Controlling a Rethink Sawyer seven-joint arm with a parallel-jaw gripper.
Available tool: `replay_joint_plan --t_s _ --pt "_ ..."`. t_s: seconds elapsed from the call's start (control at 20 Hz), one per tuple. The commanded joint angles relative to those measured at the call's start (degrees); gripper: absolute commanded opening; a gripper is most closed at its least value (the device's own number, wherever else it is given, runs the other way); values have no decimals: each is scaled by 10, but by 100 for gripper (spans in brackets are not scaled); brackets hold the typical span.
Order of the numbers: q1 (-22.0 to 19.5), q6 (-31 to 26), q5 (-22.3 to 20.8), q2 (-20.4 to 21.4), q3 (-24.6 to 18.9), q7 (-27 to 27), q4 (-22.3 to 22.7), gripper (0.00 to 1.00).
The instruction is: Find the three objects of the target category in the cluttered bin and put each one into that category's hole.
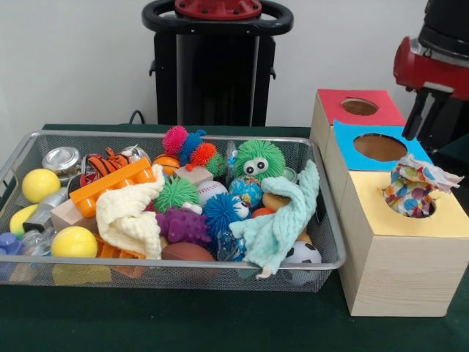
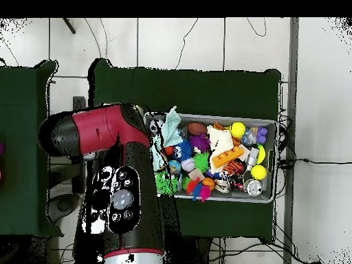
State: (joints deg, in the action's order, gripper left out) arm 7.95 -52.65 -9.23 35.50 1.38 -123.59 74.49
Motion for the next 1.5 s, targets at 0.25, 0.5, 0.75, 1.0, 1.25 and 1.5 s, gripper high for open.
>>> replay_joint_plan --t_s 0.25,0.5,0.75,1.0,1.25,1.5 --pt "-11 93 -16 -66 -28 -37 53 0" --pt "-7 151 -11 -80 -30 -52 55 0" --pt "-6 198 -5 -86 -31 -58 61 0" --pt "-1 224 -6 -92 -21 -60 58 0" --pt "-6 209 -3 -105 -20 -47 41 0" --pt "-16 145 0 -122 -22 -22 25 0"
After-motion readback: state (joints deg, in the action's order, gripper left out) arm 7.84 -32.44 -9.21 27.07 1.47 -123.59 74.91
